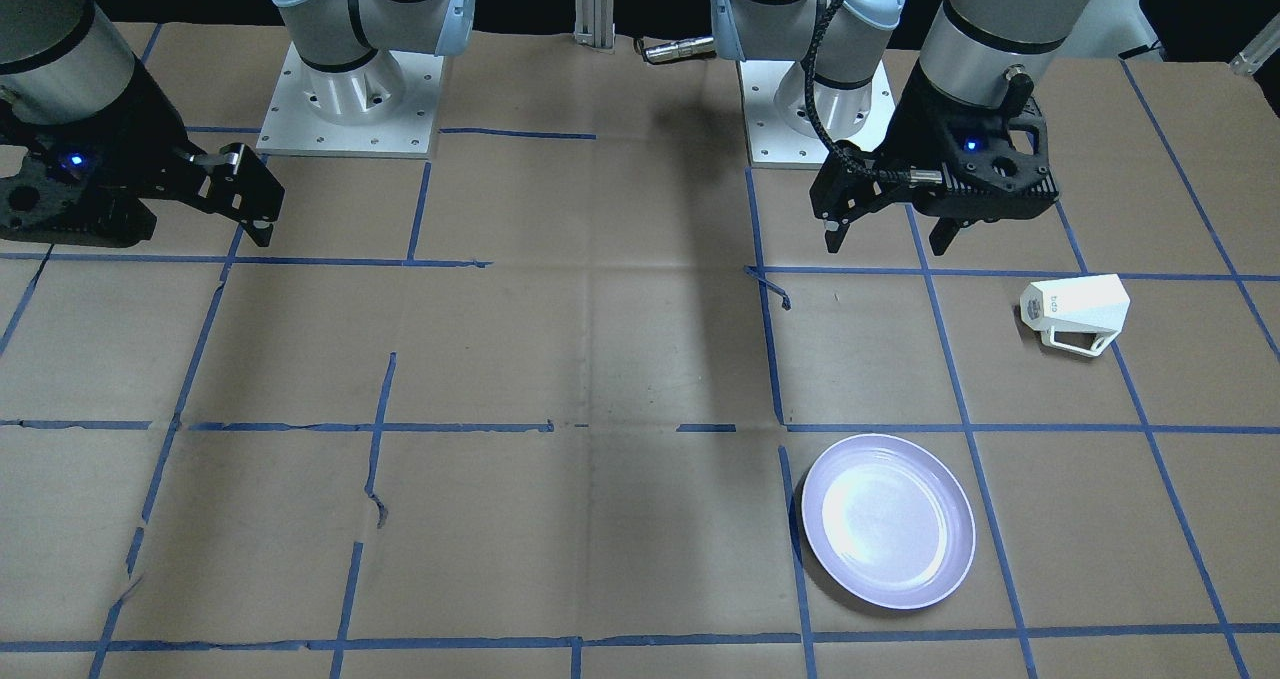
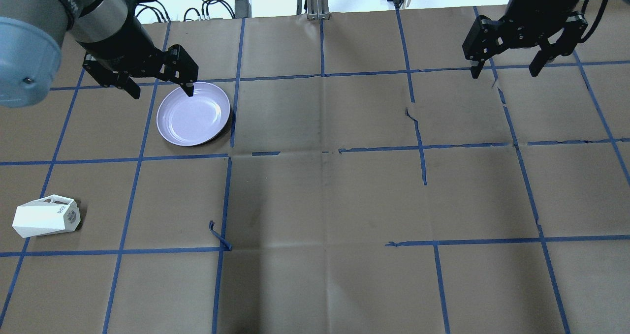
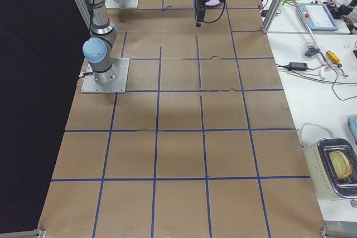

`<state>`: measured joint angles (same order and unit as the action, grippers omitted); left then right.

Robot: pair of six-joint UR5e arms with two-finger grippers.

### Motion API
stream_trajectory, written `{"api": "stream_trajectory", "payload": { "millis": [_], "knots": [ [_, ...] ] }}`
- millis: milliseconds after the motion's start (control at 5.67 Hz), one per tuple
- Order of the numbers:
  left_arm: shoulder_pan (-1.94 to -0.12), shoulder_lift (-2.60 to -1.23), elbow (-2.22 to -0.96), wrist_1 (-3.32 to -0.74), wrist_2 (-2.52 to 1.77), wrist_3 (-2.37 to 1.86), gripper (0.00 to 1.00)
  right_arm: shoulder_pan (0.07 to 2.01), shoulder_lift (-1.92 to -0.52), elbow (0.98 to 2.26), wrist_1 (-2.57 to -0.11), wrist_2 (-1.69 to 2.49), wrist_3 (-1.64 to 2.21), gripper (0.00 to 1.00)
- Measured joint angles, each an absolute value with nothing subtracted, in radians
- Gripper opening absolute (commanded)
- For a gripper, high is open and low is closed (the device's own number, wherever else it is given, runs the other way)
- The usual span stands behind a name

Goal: Flip cup and place on plate
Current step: 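Move the left gripper away from the plate toward the white cup, then lower the left gripper onto the white cup lying on its side and grasp it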

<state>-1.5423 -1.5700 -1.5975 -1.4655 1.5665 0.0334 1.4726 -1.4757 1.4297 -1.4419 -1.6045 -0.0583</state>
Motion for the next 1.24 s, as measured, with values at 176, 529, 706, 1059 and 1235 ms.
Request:
{"api": "stream_trajectory", "payload": {
  "millis": [176, 529, 706, 1059, 1235],
  "knots": [
    [-1.537, -1.567, -1.597, -1.465, 1.566, 0.039, 0.99, 1.473, -1.476, 1.430, -1.442, -1.605, -0.058, 1.00],
    [-1.489, -1.536, -1.602, -1.478, 1.568, 0.120, 0.99, 1.473, -1.476, 1.430, -1.442, -1.605, -0.058, 1.00],
    [-1.414, -1.507, -1.604, -1.522, 1.568, 0.213, 0.99, 1.473, -1.476, 1.430, -1.442, -1.605, -0.058, 1.00],
    [-1.168, -1.443, -1.605, -1.665, 1.568, 0.509, 0.99, 1.473, -1.476, 1.430, -1.442, -1.605, -0.058, 1.00],
    [-1.028, -1.435, -1.607, -1.702, 1.563, 0.684, 0.99, 1.473, -1.476, 1.430, -1.442, -1.605, -0.058, 1.00]
  ]
}}
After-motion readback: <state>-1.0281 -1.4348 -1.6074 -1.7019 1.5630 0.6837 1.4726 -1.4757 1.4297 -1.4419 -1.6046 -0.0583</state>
